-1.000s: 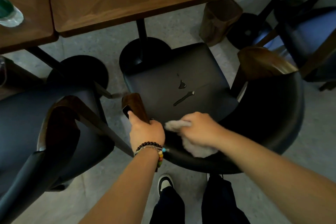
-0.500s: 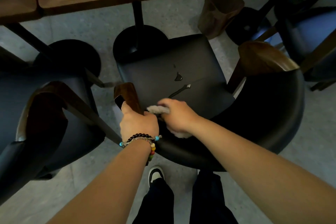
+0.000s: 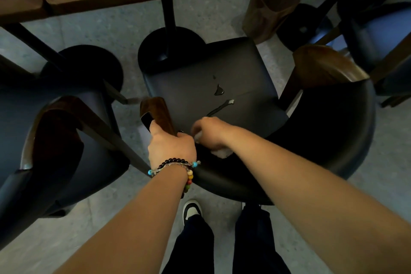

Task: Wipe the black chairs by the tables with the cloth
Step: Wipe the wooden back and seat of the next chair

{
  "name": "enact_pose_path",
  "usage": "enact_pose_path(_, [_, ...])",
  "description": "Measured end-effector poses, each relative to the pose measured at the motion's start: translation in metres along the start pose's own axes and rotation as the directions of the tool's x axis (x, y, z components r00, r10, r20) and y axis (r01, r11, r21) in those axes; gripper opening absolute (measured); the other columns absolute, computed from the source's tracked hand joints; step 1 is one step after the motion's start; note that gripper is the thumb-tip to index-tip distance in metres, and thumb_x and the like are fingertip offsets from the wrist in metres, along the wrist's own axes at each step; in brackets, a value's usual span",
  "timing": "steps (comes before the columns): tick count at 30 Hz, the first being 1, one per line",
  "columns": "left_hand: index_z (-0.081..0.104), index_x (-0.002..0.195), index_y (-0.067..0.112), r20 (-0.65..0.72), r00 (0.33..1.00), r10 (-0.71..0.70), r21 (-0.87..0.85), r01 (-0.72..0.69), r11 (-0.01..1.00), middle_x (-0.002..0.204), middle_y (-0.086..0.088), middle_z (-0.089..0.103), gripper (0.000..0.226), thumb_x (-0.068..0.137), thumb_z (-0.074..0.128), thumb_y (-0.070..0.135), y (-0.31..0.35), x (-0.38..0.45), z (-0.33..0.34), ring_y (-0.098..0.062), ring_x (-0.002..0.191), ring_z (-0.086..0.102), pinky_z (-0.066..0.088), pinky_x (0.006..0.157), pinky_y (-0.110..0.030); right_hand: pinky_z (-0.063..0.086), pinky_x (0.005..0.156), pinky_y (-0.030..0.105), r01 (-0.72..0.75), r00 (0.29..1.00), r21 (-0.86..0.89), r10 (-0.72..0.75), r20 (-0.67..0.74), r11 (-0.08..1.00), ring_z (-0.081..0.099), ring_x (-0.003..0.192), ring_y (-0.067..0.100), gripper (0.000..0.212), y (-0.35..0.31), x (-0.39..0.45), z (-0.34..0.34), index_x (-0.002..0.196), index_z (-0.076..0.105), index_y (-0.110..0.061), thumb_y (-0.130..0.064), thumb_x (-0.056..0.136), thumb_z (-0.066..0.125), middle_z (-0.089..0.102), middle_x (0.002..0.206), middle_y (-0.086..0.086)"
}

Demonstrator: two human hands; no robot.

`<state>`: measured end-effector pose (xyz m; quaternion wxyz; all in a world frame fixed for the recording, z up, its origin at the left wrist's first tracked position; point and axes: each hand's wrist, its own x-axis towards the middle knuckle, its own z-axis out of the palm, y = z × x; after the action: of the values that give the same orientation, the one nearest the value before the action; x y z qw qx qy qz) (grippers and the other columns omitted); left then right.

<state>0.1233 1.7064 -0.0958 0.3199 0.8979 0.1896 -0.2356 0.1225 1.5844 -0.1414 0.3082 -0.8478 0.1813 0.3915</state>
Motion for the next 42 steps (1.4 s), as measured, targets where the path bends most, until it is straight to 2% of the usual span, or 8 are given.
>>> enact_pose_path(9, [0.018,0.151,0.024,0.005,1.000,-0.005,-0.014,0.005,1.000,0.132,-0.010,0.053,0.070,0.090,0.053,0.023,-0.001,0.001,0.000,-0.033,0.113,0.056,0.049,0.088,-0.039,0.049,0.087,0.034,-0.114,0.972,-0.211,0.153,0.178,0.971,0.063,0.105,0.026,0.028,0.052,-0.016,-0.025,0.119,0.068,-0.011,-0.016,0.098,0.050,0.067,0.119,0.011])
enact_pose_path(12, [0.019,0.151,0.024,0.000,1.000,-0.012,-0.017,0.012,1.000,0.130,-0.011,0.055,0.071,0.089,0.053,0.023,-0.001,0.002,0.000,-0.034,0.112,0.057,0.048,0.087,-0.038,0.051,0.086,0.042,-0.058,0.991,0.072,0.049,0.122,0.996,0.063,0.104,0.039,0.028,0.022,-0.014,-0.017,0.115,0.068,-0.006,-0.013,0.095,0.049,0.065,0.117,0.024])
enact_pose_path(16, [0.023,0.150,0.024,-0.015,1.000,-0.001,-0.035,0.000,0.999,0.129,-0.012,0.057,0.071,0.087,0.055,0.022,-0.003,0.002,0.002,-0.034,0.111,0.058,0.047,0.084,-0.036,0.052,0.084,0.035,0.039,0.996,0.369,-0.006,-0.091,0.929,0.064,0.101,0.026,0.028,-0.008,-0.028,-0.006,0.109,0.067,-0.018,-0.005,0.088,0.054,0.068,0.108,0.009])
enact_pose_path(21, [0.020,0.150,0.022,0.001,1.000,0.011,-0.049,-0.011,0.999,0.128,-0.013,0.056,0.071,0.088,0.054,0.021,-0.003,0.002,0.001,-0.034,0.109,0.059,0.045,0.078,-0.034,0.050,0.079,0.032,0.148,0.983,0.211,-0.122,-0.135,0.966,0.061,0.103,0.021,0.027,-0.006,-0.076,-0.003,0.097,0.069,-0.020,-0.002,0.081,0.055,0.065,0.112,0.002])
enact_pose_path(25, [0.019,0.150,0.022,0.012,1.000,0.014,-0.054,-0.013,0.998,0.128,-0.011,0.055,0.069,0.089,0.053,0.021,-0.003,0.000,0.001,-0.033,0.109,0.058,0.041,0.076,-0.033,0.056,0.082,0.036,-0.044,0.999,-0.057,0.045,0.011,0.997,0.063,0.093,0.021,0.030,0.023,-0.093,-0.025,0.108,0.070,-0.019,-0.007,0.085,0.055,0.066,0.107,0.006])
enact_pose_path(32, [0.020,0.150,0.021,-0.006,1.000,0.019,-0.056,-0.019,0.998,0.125,-0.011,0.057,0.073,0.086,0.054,0.020,-0.005,0.004,0.002,-0.027,0.093,0.056,0.038,0.070,-0.031,0.038,0.060,0.026,0.053,0.979,0.270,0.002,-0.202,0.961,0.053,0.086,0.011,0.023,-0.007,-0.086,0.001,0.108,0.052,-0.025,-0.025,0.086,0.059,0.054,0.099,-0.005])
enact_pose_path(37, [0.017,0.152,0.016,-0.015,0.995,0.095,-0.118,-0.096,0.988,0.146,-0.010,0.040,0.076,0.086,0.055,0.019,-0.006,0.001,0.002,-0.029,0.125,0.048,0.043,0.092,-0.036,0.047,0.072,0.029,0.116,0.959,0.317,-0.023,-0.283,0.941,0.061,0.093,0.017,0.013,0.011,-0.100,0.007,0.091,0.068,-0.020,-0.016,0.081,0.061,0.067,0.094,-0.004])
enact_pose_path(42, [0.009,0.153,0.015,-0.144,0.870,0.472,0.185,-0.445,0.876,0.160,-0.009,0.003,0.084,0.084,0.057,0.021,-0.006,-0.015,0.000,-0.028,0.148,0.003,0.007,0.115,-0.056,0.048,0.076,0.021,0.143,0.944,0.163,-0.085,-0.319,0.976,0.063,0.096,0.015,0.029,0.016,-0.094,0.008,0.096,0.077,-0.027,-0.011,0.076,0.064,0.071,0.104,-0.001])
